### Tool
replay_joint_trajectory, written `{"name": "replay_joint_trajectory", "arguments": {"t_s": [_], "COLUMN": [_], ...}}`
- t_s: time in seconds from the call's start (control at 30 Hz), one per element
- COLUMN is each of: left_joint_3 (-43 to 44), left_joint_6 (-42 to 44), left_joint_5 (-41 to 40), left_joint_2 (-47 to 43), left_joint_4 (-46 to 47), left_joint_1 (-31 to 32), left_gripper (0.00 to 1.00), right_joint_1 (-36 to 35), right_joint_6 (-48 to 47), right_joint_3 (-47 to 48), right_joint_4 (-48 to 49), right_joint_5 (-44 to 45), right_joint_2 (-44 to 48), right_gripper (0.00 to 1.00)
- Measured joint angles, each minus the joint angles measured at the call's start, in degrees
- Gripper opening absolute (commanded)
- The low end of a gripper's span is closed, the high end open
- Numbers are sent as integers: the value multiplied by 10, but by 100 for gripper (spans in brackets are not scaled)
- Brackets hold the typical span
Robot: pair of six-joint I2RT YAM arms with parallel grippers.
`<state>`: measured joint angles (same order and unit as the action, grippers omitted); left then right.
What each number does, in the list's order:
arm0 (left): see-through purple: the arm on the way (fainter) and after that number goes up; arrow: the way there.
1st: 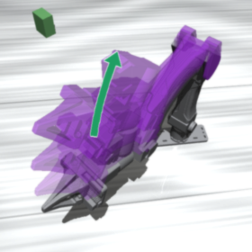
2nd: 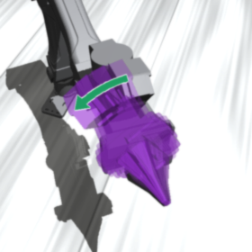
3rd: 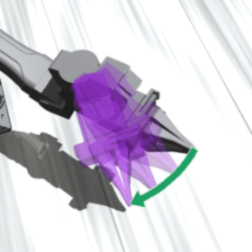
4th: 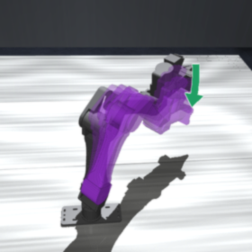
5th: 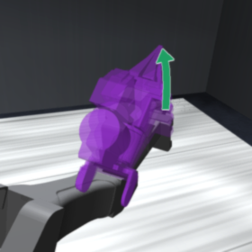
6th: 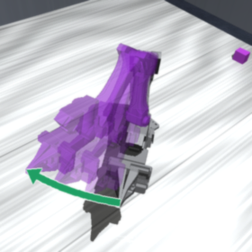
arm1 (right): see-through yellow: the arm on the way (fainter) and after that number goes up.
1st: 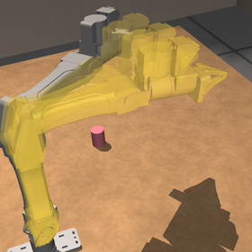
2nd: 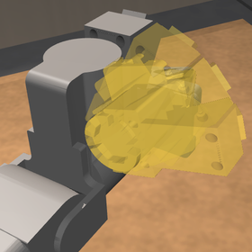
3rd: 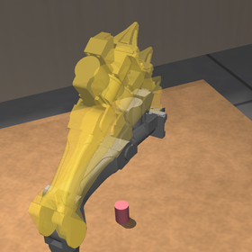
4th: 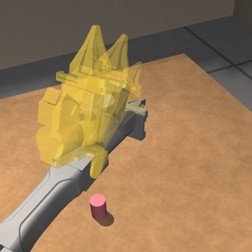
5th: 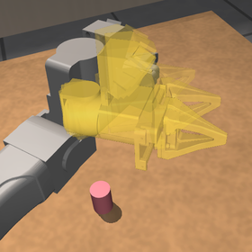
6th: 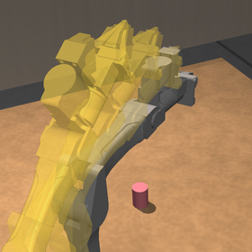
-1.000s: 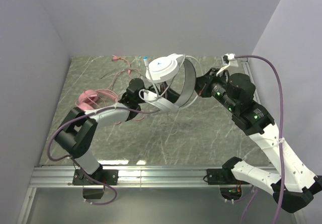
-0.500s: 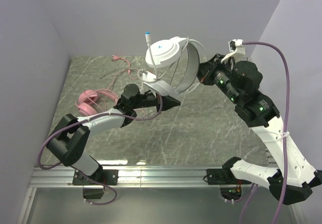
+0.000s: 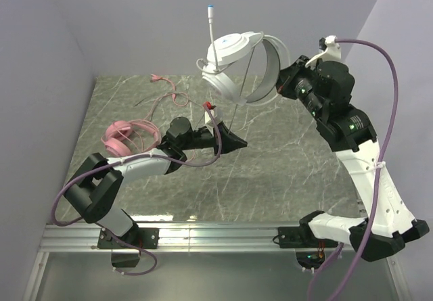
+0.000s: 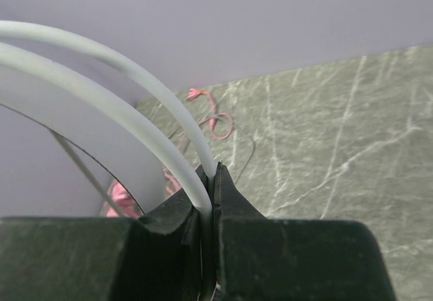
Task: Wrap the headphones
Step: Wrap the headphone cable with the left arm
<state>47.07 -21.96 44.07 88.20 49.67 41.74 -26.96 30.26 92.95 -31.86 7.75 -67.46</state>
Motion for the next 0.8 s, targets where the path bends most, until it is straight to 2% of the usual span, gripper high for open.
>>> {"name": "replay_joint_trajectory", "arguments": {"t_s": [0.13,0.33,0.5,0.8], "left_joint_3": [-4,-15,-35,-30], "left_joint_6": [0,-1,-2,3], "left_joint_5": [-4,-11,-18,-42], "left_joint_2": [0,-3,-23,-63], "left_joint_4": [5,-1,-25,-135], "left_joint_1": [4,20,26,31], "left_gripper": [4,6,9,11], "right_joint_1": [50,83,88,98], "right_joint_6": [4,19,34,36], "right_joint_3": [8,5,-7,-58], "right_joint_4": [-19,-43,-41,-19], "right_joint_5": [-16,2,75,196], "right_joint_2": [-14,-37,-35,-7], "right_gripper": [0,0,0,0]}}
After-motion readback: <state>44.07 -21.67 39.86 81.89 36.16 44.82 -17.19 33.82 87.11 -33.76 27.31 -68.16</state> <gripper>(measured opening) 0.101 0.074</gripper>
